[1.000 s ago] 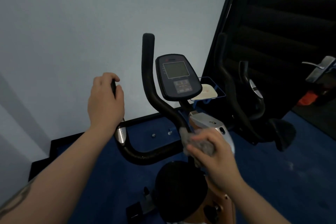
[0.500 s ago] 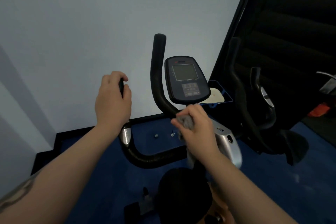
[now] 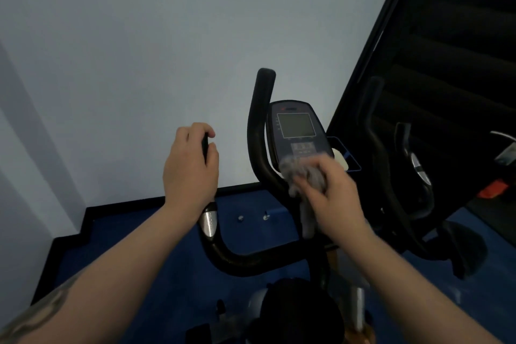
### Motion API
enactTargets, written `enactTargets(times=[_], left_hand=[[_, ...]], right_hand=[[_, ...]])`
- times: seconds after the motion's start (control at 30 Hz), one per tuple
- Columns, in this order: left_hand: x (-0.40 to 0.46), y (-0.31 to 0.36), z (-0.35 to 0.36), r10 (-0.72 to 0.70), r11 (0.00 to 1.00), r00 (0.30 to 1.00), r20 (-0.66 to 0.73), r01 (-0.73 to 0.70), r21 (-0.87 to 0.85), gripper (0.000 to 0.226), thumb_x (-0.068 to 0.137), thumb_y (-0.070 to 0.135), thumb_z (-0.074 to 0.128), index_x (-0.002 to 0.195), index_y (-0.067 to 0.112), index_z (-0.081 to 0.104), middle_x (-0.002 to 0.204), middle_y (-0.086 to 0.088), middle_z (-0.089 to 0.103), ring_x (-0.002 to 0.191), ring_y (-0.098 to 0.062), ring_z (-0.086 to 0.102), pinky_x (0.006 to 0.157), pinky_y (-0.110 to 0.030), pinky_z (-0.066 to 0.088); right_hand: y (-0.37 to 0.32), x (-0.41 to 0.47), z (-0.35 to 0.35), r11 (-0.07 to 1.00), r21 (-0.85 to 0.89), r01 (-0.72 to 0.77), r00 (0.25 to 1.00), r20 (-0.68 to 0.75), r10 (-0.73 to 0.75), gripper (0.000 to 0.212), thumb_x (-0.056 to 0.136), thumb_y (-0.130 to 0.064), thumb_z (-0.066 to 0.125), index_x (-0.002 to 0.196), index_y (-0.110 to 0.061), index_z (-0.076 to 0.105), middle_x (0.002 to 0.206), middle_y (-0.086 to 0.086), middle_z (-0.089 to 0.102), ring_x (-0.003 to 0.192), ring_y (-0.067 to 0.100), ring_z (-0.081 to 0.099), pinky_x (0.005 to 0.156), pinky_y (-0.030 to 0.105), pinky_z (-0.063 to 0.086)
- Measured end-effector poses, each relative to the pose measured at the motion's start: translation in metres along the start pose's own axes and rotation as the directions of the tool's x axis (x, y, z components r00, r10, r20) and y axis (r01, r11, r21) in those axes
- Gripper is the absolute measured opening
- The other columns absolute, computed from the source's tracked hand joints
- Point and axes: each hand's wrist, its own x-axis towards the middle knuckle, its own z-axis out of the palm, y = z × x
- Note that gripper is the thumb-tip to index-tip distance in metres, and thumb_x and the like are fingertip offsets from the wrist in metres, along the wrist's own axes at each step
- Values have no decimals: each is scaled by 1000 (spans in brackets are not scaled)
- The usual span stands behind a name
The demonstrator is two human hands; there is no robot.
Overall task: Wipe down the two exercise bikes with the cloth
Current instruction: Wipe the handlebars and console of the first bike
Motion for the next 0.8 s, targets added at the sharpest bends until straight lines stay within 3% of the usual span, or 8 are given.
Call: enactTargets(times=[0.1, 0.13, 0.23, 0.3, 0.43, 0.57, 0.7, 0.8], left_hand=[[1, -1, -2, 0, 1000, 1000, 3, 0, 3, 13, 95, 18, 47, 104, 28, 49, 101, 8, 46, 69, -10, 51, 56, -31, 45], [2, -1, -2, 8, 1000, 1000, 6, -8, 9, 13, 95, 19, 48, 104, 28, 49, 100, 9, 46, 68, -10, 51, 55, -29, 44], [2, -2, -3, 34, 999, 999, 11, -35, 30, 13, 95, 19, 48, 104, 28, 49, 100, 11, 45, 69, -9, 50, 56, -26, 40], [3, -3, -3, 35, 999, 999, 18, -35, 23, 13, 95, 19, 48, 103, 30, 49, 100, 13, 44, 71, -7, 50, 56, -23, 39], [1, -4, 0, 22, 999, 1000, 17, -21, -24, 15, 96, 18, 48, 102, 32, 48, 101, 14, 44, 72, -5, 52, 55, -23, 43], [0, -4, 1, 9, 998, 1000, 10, -8, -58, 19, 95, 15, 50, 100, 34, 47, 99, 17, 43, 69, -6, 52, 54, -28, 47], [1, -4, 0, 18, 999, 1000, 11, -18, -40, 17, 94, 15, 50, 101, 31, 50, 100, 16, 45, 73, -7, 52, 59, -31, 48], [0, -3, 0, 12, 998, 1000, 12, -11, -66, 17, 94, 14, 50, 100, 30, 50, 99, 15, 45, 71, -8, 51, 57, -33, 48]], right_hand=[[-35, 74, 16, 982, 55, 180, 960, -229, -163, 19, 84, -11, 69, 96, -22, 60, 103, 5, 55, 91, -8, 53, 78, 7, 41], [-43, 96, 25, 974, 31, 223, 940, -273, -206, 20, 83, -9, 69, 98, -19, 62, 106, 5, 51, 93, -9, 51, 80, 7, 43], [-48, 116, 52, 968, -88, 233, 936, -251, -248, 18, 83, -4, 66, 100, -11, 66, 109, 8, 48, 99, 16, 54, 82, 34, 52], [-33, 98, 62, 949, -224, 220, 950, -169, -261, 22, 81, 0, 65, 101, -8, 66, 106, 10, 51, 95, 22, 53, 79, 40, 51], [-19, 88, 40, 939, -230, 256, 967, 59, -249, 20, 81, -2, 65, 98, -13, 66, 102, 2, 54, 88, 6, 50, 80, 28, 47], [-50, 129, 27, 951, -92, 296, 931, -197, -309, 30, 83, 9, 59, 107, -9, 64, 107, 3, 47, 88, -7, 52, 75, 2, 42], [-48, 135, 32, 976, -28, 218, 962, -164, -220, 34, 90, 6, 55, 116, -14, 65, 108, 6, 49, 89, -5, 56, 77, 3, 43], [-37, 131, 19, 988, -4, 152, 972, -178, -151, 31, 89, -1, 60, 111, -23, 67, 103, 2, 56, 90, -6, 56, 85, 8, 44]])
